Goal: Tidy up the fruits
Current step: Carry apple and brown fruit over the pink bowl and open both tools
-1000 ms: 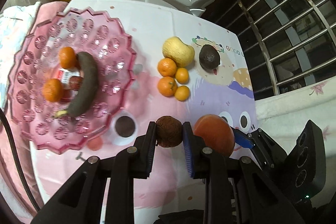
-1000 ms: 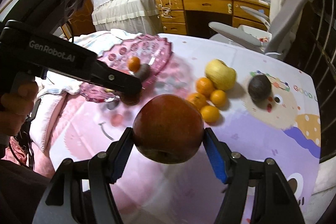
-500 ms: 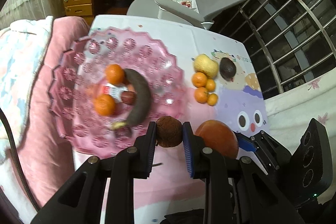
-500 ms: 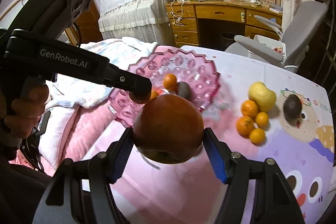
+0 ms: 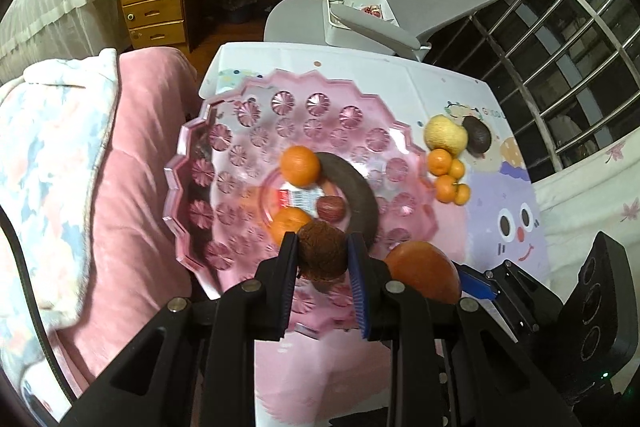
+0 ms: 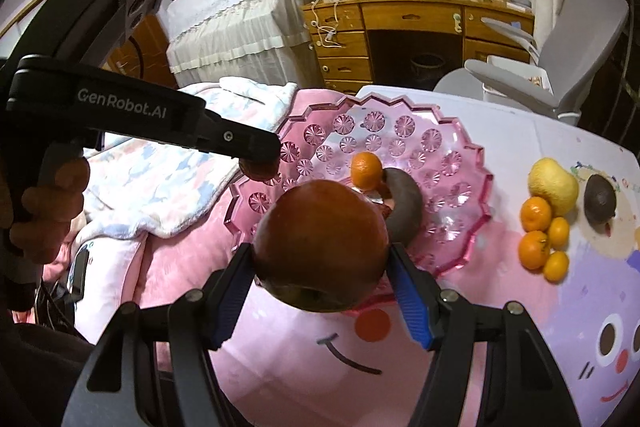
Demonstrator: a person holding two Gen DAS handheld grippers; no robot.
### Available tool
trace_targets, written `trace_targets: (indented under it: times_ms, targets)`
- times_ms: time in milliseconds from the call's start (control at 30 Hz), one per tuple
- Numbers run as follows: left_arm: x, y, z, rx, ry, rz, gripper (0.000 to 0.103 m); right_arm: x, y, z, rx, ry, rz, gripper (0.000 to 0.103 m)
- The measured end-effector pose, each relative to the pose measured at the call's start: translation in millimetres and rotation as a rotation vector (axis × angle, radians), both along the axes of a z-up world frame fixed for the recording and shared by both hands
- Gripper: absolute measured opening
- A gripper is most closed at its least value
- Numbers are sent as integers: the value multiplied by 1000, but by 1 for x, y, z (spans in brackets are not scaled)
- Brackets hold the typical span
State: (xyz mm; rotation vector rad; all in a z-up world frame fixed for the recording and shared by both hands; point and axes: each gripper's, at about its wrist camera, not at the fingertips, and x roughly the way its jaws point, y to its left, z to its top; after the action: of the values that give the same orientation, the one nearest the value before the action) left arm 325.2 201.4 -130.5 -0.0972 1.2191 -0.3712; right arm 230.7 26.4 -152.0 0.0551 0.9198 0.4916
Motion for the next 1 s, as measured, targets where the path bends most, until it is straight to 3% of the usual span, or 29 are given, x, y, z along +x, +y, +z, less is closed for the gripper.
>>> trace_targets:
  times_ms: [467,767,900,933,967,1000]
  targets:
    - [45,20,-46,78,9,-33,24,26,56,-39,-40,111,3,67]
    - [55,16,-64,93,36,-45,25,34,63,-49,-63,175,-13,68]
    - [54,13,-63,101,43,-47,40,36,60,-51,-62,196,-36,68]
    - [53,12,-62,106,40,-44,53,37,59,-51,-59,203,-40,68]
    - [52,12,-59,117,31,-39,60,38,58,-50,-59,208,-45,68]
    - [51,12,-57,122,24,-38,60,38,56,-50,-60,212,-50,68]
